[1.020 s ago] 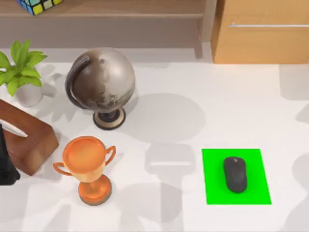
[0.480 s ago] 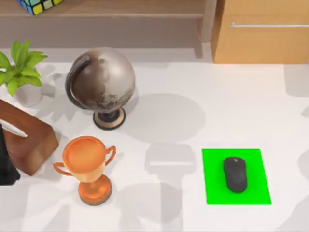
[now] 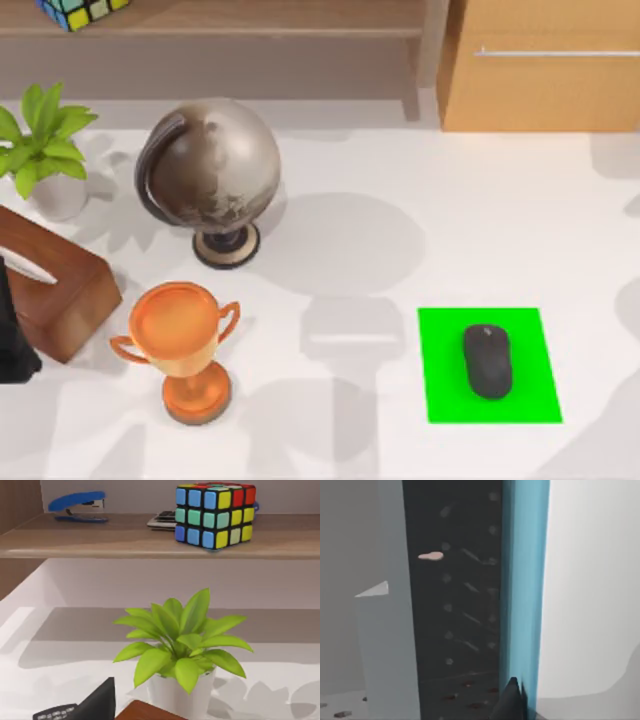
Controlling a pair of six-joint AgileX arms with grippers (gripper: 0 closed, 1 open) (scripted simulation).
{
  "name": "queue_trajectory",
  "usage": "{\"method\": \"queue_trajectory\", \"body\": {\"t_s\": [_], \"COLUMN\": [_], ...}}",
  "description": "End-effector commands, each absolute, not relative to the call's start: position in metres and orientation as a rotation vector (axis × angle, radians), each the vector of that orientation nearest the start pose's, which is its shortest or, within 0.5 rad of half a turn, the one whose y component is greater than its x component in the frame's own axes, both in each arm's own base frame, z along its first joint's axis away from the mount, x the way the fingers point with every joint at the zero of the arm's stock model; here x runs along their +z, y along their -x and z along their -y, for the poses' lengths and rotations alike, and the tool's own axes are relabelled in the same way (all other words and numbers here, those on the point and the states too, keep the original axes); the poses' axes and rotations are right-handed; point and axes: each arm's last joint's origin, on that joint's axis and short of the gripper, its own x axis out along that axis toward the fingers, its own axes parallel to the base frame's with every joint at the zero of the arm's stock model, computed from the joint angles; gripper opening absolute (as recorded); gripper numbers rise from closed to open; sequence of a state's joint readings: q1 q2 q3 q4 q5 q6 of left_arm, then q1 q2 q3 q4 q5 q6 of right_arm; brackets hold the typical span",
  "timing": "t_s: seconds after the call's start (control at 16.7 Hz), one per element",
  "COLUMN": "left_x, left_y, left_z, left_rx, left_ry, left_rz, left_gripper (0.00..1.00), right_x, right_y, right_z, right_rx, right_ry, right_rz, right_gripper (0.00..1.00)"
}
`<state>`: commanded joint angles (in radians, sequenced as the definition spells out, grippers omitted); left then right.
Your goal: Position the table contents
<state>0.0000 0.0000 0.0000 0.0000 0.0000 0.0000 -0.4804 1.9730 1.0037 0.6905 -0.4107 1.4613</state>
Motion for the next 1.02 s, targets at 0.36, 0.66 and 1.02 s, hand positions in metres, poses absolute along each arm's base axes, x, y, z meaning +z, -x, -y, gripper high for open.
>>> {"method": "queue_trajectory", "body": {"t_s": [0.36,0.66,1.02], "left_x": [0.16,0.16,0.16], "left_y": [-0.1057,-0.1057,-0.1057], "left_z": [0.0012,0.0012,0.0012], "left_rx": [0.0,0.0,0.0], "left_ry": [0.0,0.0,0.0], "left_rz": [0.0,0.0,0.0], "left_gripper": [1.0,1.0,1.0], "right_x": [0.1475,0.1475,0.1475], "right_y": [-0.37,-0.37,-0.37], "right_z": [0.1753,0.1753,0.1753], "right_rx": [-0.231,-0.231,-0.231], "right_ry": [-1.56,-1.56,-1.56], "right_rz": [-0.176,-0.176,-0.176], "right_gripper": [0.3,0.68,1.0]}}
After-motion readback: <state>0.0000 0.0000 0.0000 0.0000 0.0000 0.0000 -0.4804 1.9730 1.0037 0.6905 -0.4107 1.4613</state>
